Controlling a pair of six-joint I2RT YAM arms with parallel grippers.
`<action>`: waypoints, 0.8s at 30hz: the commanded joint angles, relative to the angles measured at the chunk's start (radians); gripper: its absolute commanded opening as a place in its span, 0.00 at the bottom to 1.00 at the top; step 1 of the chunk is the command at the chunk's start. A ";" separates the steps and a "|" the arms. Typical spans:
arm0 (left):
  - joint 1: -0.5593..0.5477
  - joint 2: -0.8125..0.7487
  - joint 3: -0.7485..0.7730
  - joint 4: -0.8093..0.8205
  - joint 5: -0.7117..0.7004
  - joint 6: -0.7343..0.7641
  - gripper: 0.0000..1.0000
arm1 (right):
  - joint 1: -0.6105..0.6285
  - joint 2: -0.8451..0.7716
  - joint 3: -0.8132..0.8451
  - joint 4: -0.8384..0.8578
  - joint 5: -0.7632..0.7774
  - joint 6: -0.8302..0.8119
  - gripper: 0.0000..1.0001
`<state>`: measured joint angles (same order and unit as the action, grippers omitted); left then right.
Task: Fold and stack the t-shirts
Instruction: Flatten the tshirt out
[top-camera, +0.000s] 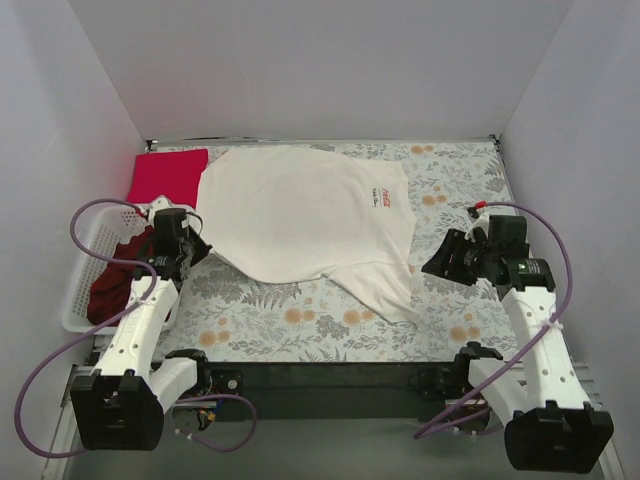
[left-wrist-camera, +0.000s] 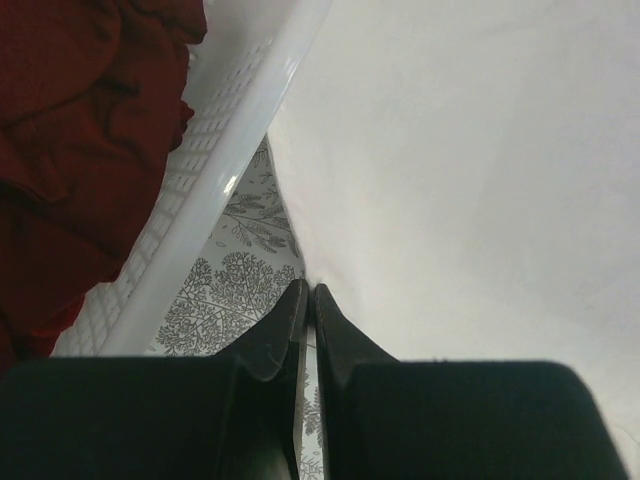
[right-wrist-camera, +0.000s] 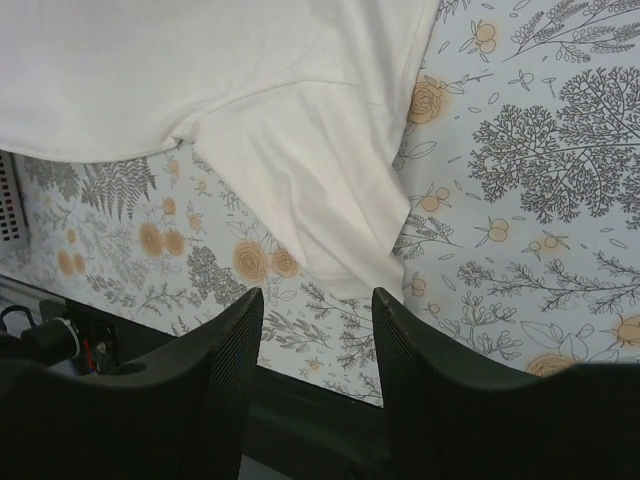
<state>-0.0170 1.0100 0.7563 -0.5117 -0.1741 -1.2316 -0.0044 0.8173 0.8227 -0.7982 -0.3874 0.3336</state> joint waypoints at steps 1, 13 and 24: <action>-0.003 -0.004 -0.015 0.091 0.013 -0.006 0.00 | 0.003 0.107 -0.017 0.106 -0.030 -0.057 0.54; -0.009 0.042 -0.046 0.147 0.054 0.000 0.00 | 0.184 0.431 -0.073 0.412 0.212 -0.010 0.52; -0.012 0.082 -0.040 0.165 0.042 0.001 0.00 | 0.175 0.701 -0.004 0.620 0.134 0.035 0.41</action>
<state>-0.0235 1.0904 0.7105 -0.3695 -0.1226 -1.2350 0.1776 1.4757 0.7578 -0.2783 -0.2592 0.3553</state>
